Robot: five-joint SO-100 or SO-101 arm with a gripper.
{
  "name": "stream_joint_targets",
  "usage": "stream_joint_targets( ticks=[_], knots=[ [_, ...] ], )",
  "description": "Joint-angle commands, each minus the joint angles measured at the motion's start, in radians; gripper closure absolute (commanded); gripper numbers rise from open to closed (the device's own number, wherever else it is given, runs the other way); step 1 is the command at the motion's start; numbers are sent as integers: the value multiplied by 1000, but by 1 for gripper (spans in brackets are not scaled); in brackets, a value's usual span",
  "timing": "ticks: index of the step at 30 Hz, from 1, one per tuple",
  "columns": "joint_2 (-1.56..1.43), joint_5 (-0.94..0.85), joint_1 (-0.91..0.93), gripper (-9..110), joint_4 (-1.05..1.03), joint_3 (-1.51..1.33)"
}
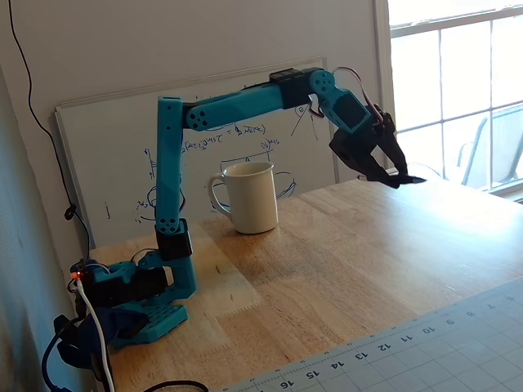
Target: Grasp a pen and put it in a mug.
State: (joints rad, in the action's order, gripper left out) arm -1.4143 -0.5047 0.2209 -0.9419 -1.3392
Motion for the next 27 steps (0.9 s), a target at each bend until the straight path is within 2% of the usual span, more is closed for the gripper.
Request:
stream_joint_targets(
  ticks=[1,9,14,17,27],
  knots=[
    [-222,-318,-86,101,74,-21],
    [-396,-985,-268,101,138,-97],
    [-462,-1269,-423,101,166,-109],
    [-476,-1345,-482,101,167,-109],
    [-480,-1345,-756,101,166,-195]
  ],
)
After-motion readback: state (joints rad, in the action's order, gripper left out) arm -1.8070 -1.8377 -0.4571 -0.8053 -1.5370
